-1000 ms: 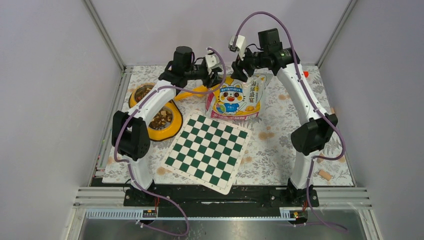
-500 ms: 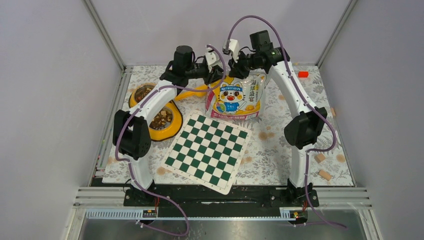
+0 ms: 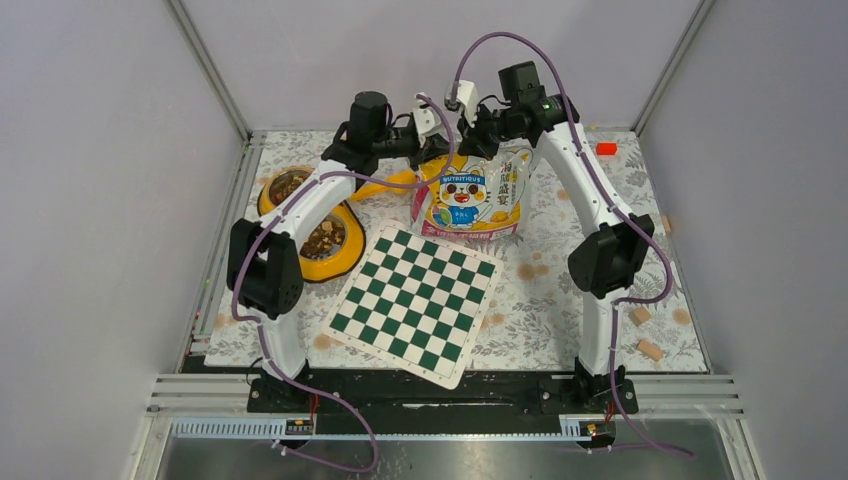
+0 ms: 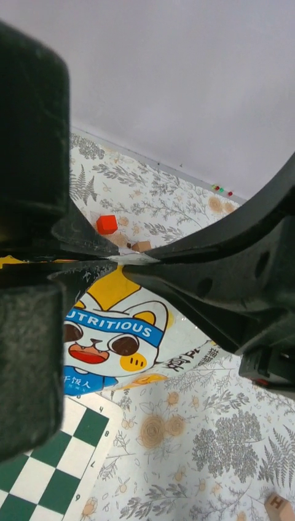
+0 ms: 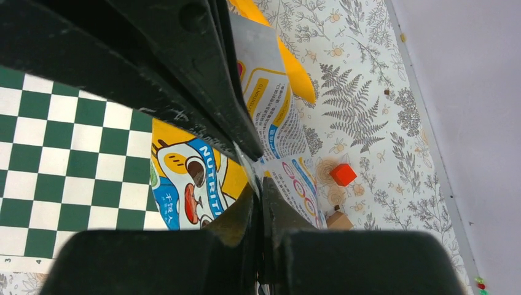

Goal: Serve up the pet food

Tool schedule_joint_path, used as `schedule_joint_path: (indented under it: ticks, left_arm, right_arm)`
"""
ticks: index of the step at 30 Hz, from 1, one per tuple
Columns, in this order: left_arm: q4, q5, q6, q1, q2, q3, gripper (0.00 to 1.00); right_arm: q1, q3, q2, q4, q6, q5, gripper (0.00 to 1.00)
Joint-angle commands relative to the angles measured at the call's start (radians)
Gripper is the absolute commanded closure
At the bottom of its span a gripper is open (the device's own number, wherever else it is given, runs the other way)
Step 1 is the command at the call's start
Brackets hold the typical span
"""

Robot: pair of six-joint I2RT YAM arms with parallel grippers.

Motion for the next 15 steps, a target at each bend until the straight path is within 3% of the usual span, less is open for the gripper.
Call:
schedule_joint_path:
  ticks: [1, 7, 15]
  left_arm:
    - [-0.018, 0.009, 0.031, -0.009, 0.008, 0.029, 1.00]
    - [-0.143, -0.031, 0.153, 0.030, -0.031, 0.025, 1.00]
    - [-0.254, -0.034, 0.270, 0.114, -0.086, -0.003, 1.00]
  right_arm:
    - [0.005, 0.020, -0.045, 0.020, -0.012, 0.005, 1.00]
    - [-0.018, 0.011, -0.059, 0.021, 0.078, 0.113, 0.94]
    - [-0.114, -0.096, -0.159, 0.021, 0.030, 0.270, 0.94]
